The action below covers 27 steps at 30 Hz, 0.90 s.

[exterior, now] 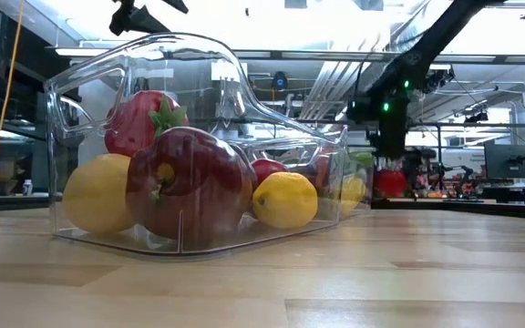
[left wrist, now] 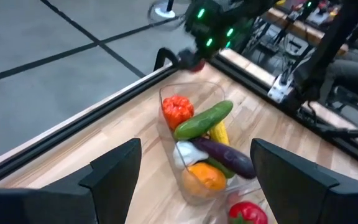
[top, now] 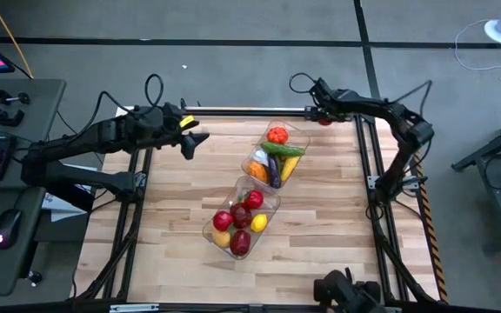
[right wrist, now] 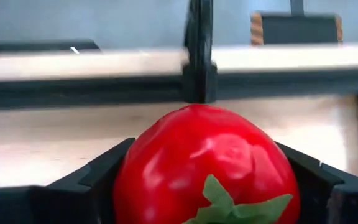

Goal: Sort produce into baskets
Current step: Put the red tomato into the bottom transparent bin

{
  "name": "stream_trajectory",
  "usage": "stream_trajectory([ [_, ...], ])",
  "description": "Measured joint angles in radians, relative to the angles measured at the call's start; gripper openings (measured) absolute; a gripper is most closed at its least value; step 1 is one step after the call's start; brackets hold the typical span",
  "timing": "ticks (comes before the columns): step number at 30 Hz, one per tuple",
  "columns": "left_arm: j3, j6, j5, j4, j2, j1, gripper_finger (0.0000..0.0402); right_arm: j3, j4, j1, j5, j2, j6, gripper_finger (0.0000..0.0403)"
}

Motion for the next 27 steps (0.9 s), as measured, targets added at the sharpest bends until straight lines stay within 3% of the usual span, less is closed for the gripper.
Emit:
stream_trajectory([
  [6, -0.002, 0.042, 0.0, -0.06, 0.0, 0.0, 0.0292, 0.0, 0.024, 0.083, 0.021, -0.194, -0.056, 0.0297],
  [12, -0.08, 0.15, 0.003, 0.004, -0.026, -0.002, 0.0292, 0.0, 0.18, 0.319, -0.12, -0.342, -0.055, 0.0298],
  [20, -0.358, 0.09, 0.208, 0.342, -0.185, -0.002, 0.0292, 0.0, 0.349, 0.765, -0.137, -0.32, 0.091, 0.0298],
  [27, -0.533, -0.031, 0.301, 0.428, -0.321, -0.015, 0.0292, 0.0, 0.493, 1.018, -0.09, -0.253, 0.307, 0.0299],
])
